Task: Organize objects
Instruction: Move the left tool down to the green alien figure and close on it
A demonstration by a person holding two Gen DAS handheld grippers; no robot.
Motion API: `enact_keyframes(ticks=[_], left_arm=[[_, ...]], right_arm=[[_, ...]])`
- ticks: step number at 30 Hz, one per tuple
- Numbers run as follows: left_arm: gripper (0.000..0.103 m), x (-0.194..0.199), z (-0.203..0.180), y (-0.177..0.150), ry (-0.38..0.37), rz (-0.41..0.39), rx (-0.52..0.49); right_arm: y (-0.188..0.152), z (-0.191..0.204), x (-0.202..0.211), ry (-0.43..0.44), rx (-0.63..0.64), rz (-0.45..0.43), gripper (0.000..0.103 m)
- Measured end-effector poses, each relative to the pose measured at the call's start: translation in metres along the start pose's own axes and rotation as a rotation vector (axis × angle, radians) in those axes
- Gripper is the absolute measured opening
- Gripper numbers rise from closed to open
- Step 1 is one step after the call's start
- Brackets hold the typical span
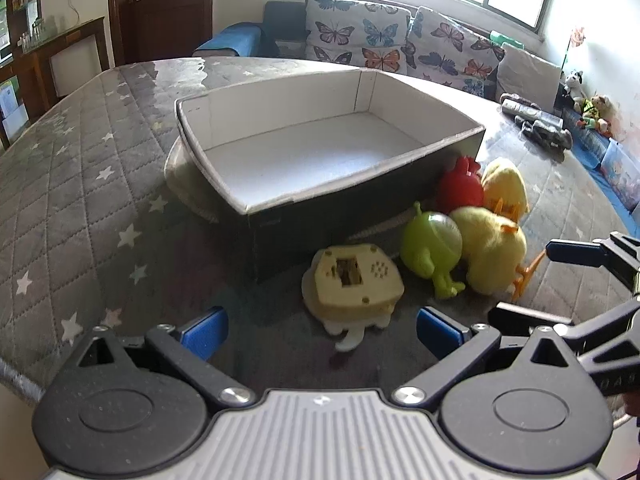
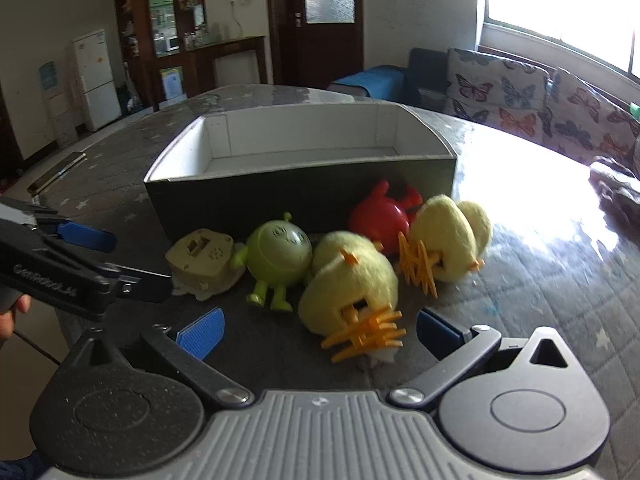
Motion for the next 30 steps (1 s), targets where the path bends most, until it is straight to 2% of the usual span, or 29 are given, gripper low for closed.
enact_keyframes(ticks=[16,18,25,30], left_arm=[[0.103,-0.003,-0.021,0.041,-0.065,-0.031,-0.063],[0.103,-0.005,-0.023,0.044,-0.09,-0.021,-0.063],[0.103,-0.014,-0.034,0.048,-0.111,-0.004,-0.098],[0.103,-0.02,-0.042,0.051,-0.135,0.006,-0.114]], right_arm=[[0.022,0.013,0.005,0.107,0.129,-0.061,0.103],[0.024,0.018,0.005,0.127,0.16,-0.074,0.103],[0.022,0.033,-0.003,0.185,0.214,-0.057,0.103],[0.017,0.033,-0.013,0.189,0.212,-0.027,0.103]])
Point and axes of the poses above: each gripper's, at about its wrist camera, not at the fingertips, and x roughly against the way its jaws point, z to its left, y to its top, the point moved 5 cm from there along -x, roughly the way its jaws point, and after that the axes turned 10 degrees about z, right-handed, at the moved point
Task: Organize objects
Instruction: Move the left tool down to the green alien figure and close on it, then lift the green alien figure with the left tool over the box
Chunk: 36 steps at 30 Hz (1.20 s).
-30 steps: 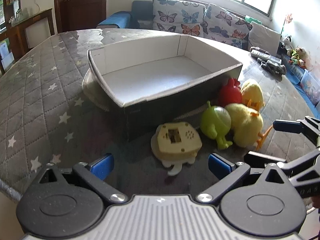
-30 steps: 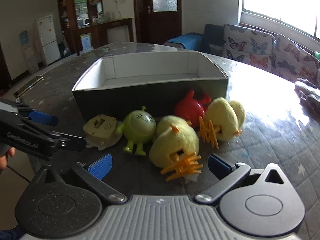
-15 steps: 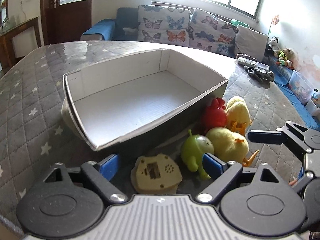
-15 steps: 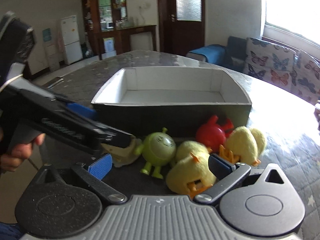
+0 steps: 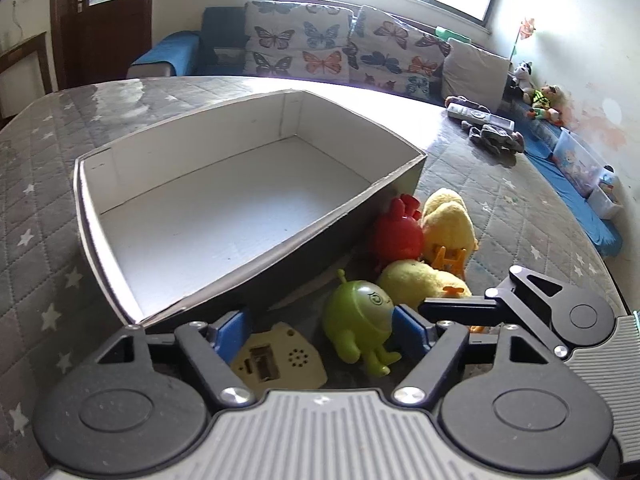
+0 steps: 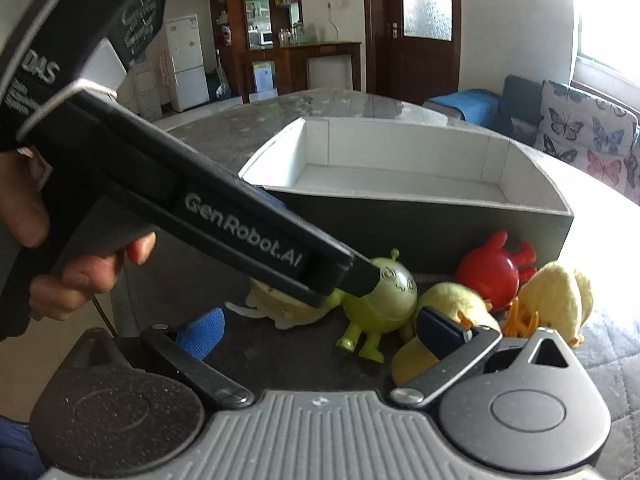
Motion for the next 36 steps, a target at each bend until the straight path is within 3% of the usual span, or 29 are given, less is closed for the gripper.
enact_keyframes(ticks=[8,19,36], left_arm=[[0.103,-0.012,-0.007,0.003,-0.049,0.025,-0.026],[0.103,-0.02,-0.009,0.004,-0.119,0.043,-0.036],[0.103,-0.022,-0.013,0.004,-0.104,0.053,-0.058]], right_arm=[[-0.01,-0.014,-0.005,-0.066,-0.052,0.032,0.103],[-0.01,-0.007,-0.018,0.005,-0.022,0.034,0.103],[-0.013,-0.008,-0.026,-0.01,0.01,0.043,0.103]])
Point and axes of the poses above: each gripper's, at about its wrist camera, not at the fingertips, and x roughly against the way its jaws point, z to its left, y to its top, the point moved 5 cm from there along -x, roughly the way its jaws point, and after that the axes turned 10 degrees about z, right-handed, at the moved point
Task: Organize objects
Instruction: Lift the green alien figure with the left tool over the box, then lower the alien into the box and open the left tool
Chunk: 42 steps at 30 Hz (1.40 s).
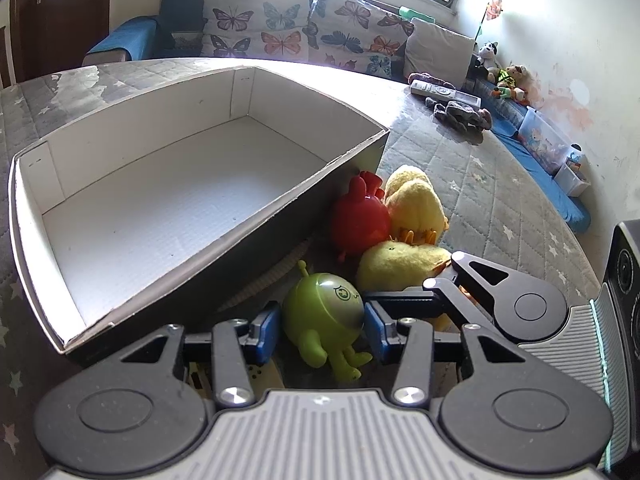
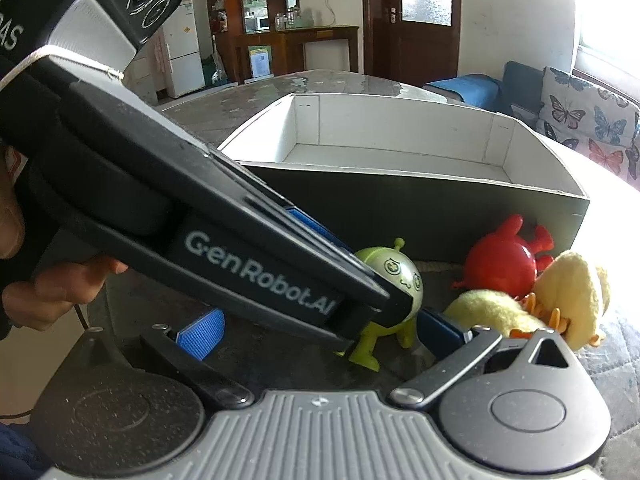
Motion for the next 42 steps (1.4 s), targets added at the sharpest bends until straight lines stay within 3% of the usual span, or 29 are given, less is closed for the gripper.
enact_keyframes(ticks=[12,23,35,42], left_arm=[[0.103,0.024,-0.012,0.002,0.02,-0.058,-0.011],[0.103,0.056,-0.009,0.064,0.024,-0.177,-0.02],[0.103,0.015,0.027,0.132,0.009,-0.157,0.027],[0.103,-0.021,0.046,0.154,-0.026,-0.113,0.067]], right_arm=[[0.006,0.003,0.017,-0.006,-0.008,-0.033,0.103],[0.062,-0.028,0.046,-0.067,0.007,-0.152,0.103],[0.123,-0.088,0.008,-0.082,0.046,-0.123,0.103],[0.128,-0.108,-0.016,-0.074,0.023,-0.053,0.103]])
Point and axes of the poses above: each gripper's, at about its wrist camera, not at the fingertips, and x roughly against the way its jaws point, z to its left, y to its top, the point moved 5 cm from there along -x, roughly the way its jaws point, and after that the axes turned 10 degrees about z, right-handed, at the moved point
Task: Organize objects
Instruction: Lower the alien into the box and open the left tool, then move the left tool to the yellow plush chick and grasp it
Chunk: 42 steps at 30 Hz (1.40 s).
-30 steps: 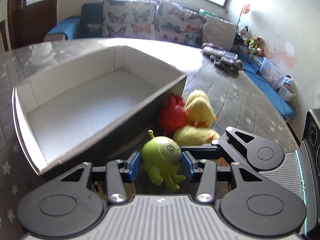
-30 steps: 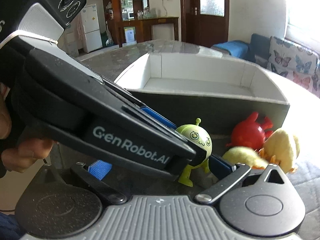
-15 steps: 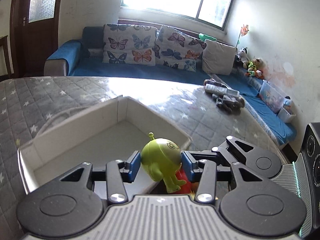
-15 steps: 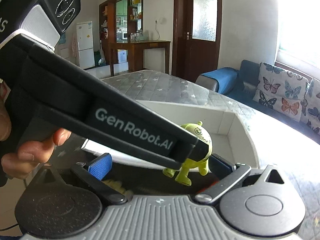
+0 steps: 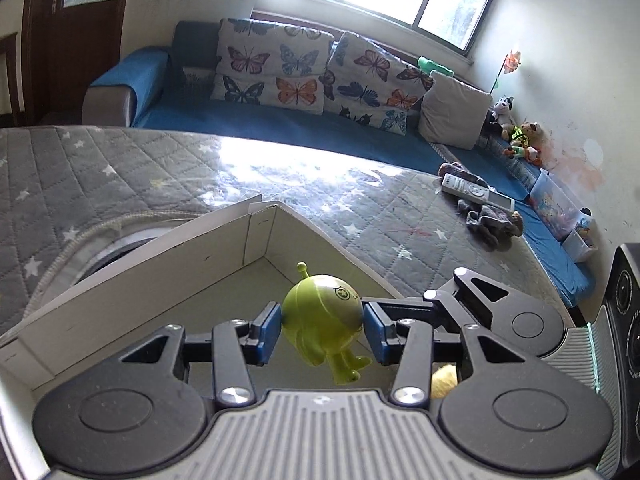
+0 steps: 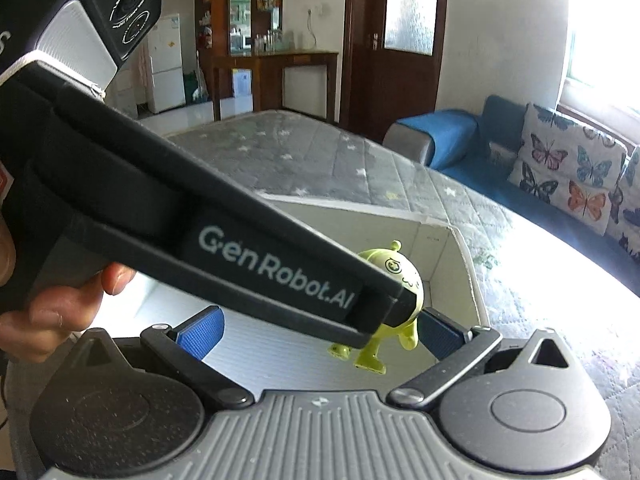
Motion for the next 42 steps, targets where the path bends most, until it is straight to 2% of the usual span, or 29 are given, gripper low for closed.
enact_keyframes(ticks=[7,16,29,42], left_arm=[[0.103,-0.023,0.007,0.003,-0.012,0.034,0.023],[0.103,-0.024,0.004,-0.002,0.0,0.044,0.025],[0.103,0.024,-0.03,-0.033,0.036,-0.017,-0.041],[0.103,0.062,-0.058,-0.087,0.065,-0.063,-0.089]], right_arm=[[-0.002,-0.009,-0.019,-0.014,0.0,0.061,0.103],[-0.008,-0.011,-0.019,-0.032,-0.009,0.069,0.103],[-0.024,-0.009,0.031,-0.059,-0.051,-0.005,0.103],[-0.072,0.017,0.073,-0.084,-0.065,-0.007,0.101]])
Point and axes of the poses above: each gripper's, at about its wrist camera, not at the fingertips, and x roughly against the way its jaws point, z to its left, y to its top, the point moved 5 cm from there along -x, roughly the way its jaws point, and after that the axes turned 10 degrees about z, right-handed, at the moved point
